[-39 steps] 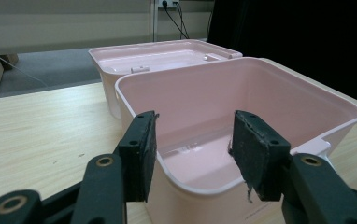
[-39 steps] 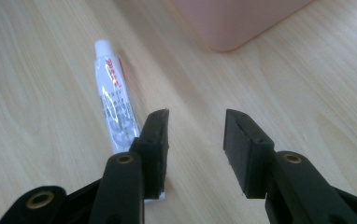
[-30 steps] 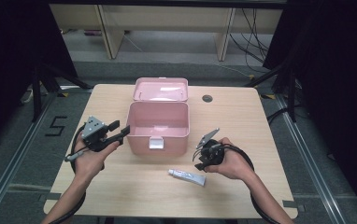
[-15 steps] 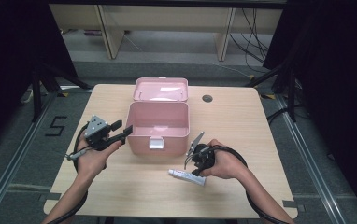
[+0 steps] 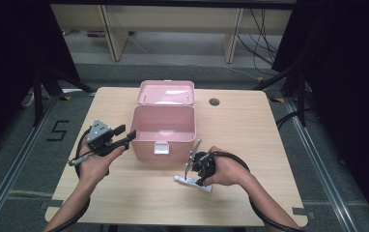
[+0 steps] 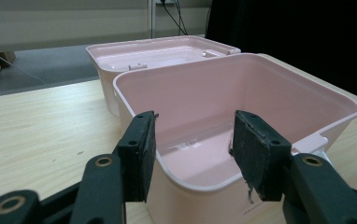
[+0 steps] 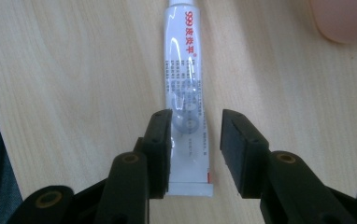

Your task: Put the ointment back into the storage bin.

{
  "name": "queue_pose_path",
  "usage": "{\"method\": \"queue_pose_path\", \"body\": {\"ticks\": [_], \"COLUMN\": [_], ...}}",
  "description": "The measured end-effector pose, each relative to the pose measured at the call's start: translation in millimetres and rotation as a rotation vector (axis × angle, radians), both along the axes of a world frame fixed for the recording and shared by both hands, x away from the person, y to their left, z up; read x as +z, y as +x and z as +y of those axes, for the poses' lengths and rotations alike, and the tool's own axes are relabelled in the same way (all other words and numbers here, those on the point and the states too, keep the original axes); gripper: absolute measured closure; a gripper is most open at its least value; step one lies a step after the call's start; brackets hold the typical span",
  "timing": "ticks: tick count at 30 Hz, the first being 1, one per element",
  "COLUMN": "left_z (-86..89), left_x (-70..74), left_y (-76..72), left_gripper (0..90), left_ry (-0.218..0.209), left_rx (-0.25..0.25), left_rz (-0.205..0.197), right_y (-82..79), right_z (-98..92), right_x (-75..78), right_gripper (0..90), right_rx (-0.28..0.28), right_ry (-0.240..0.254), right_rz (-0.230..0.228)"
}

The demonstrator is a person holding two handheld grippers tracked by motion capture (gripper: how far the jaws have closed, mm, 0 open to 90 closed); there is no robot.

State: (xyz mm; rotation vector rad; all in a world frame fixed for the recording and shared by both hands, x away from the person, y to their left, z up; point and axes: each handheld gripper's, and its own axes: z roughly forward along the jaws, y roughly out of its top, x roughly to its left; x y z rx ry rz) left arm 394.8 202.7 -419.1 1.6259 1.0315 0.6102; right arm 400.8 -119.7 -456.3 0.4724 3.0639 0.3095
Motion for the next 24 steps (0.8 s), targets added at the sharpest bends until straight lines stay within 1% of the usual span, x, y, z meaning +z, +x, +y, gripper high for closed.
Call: {"method": "queue_pose_path", "body": {"ticks": [1, 2, 3, 5, 6, 7, 8, 9, 10, 11, 12, 13, 14, 15, 16, 18, 19, 21, 22, 23, 24], "left_z": [-0.3, -0.3, -0.4, -0.5, -0.6, -0.7, -0.7, -0.7, -0.6, -0.6, -0.5, -0.6, -0.7, -0.9, -1.0, -1.2, -1.2, -1.1, -1.0, -0.8, -0.7], "left_x": [0.2, 0.4, 0.4, 0.2, 0.0, -0.2, -0.3, -0.3, -0.3, -0.3, -0.3, -0.3, -0.3, -0.3, -0.4, -0.6, -0.7, -0.7, -0.7, -0.7, -0.7], "left_y": [-0.1, -0.1, 0.0, 0.2, 0.3, 0.3, 0.3, 0.3, 0.3, 0.3, 0.3, 0.3, 0.3, 0.3, 0.3, 0.4, 0.5, 0.5, 0.4, 0.4, 0.4], "left_gripper": [49.2, 49.2, 49.2, 49.1, 49.2, 49.2, 49.2, 49.2, 49.2, 49.1, 49.1, 49.2, 49.2, 49.2, 49.2, 49.2, 49.2, 49.2, 49.1, 49.1, 49.2], "left_ry": [0.001, 0.002, 0.002, 0.003, 0.002, 0.002, 0.002, 0.002, 0.003, 0.003, 0.002, 0.002, 0.002, 0.002, 0.002, 0.0, 0.0, 0.0, 0.0, 0.0, 0.0], "left_rx": [-0.001, -0.002, -0.002, -0.003, -0.003, -0.002, -0.002, -0.003, -0.002, -0.002, -0.001, -0.001, -0.002, -0.002, -0.002, -0.002, -0.002, -0.002, -0.002, -0.002, -0.001], "left_rz": [0.0, 0.0, 0.001, 0.001, 0.001, 0.001, 0.001, 0.001, 0.001, 0.001, 0.002, 0.001, 0.001, 0.001, 0.001, 0.002, 0.002, 0.002, 0.002, 0.002, 0.003], "right_y": [1.3, 0.4, 1.0, 3.3, 0.5, 2.9, 0.9, 0.9, 1.8, 0.1, 0.1, 3.6, 2.1, 1.7, 2.7, 3.0, 1.3, 1.4, -0.5, -0.6, -0.8], "right_z": [0.2, 1.8, 2.2, 3.1, 4.9, 5.2, 6.0, 6.1, 6.2, 7.7, 8.4, 7.8, 8.8, 9.7, 9.9, 11.3, 12.5, 13.9, 14.5, 15.4, 15.6], "right_x": [-0.9, -1.8, -2.2, -3.9, -2.6, -3.9, -3.2, -3.4, -4.9, -4.2, -4.4, -6.4, -5.7, -6.1, -6.8, -6.9, -6.6, -6.8, -7.2, -7.3, -8.4], "right_gripper": [64.5, 64.6, 64.5, 64.5, 64.5, 64.5, 64.5, 64.5, 64.4, 64.4, 64.3, 64.2, 64.2, 64.1, 64.0, 63.9, 63.9, 63.9, 63.9, 63.9, 63.9], "right_rx": [0.02, 0.014, 0.03, 0.064, 0.027, 0.055, 0.027, 0.025, 0.035, 0.016, 0.019, 0.067, 0.046, 0.039, 0.057, 0.06, 0.038, 0.047, 0.019, 0.021, 0.026], "right_ry": [-0.007, -0.015, -0.02, -0.012, -0.013, -0.018, -0.021, -0.03, -0.035, -0.045, -0.038, -0.033, -0.042, -0.048, -0.045, -0.047, -0.056, -0.074, -0.073, -0.08, -0.076], "right_rz": [-0.007, -0.007, -0.006, -0.013, 0.006, -0.01, 0.008, 0.004, 0.001, 0.002, 0.007, -0.007, -0.006, -0.005, -0.01, -0.014, -0.004, 0.007, 0.018, 0.016, 0.017]}}
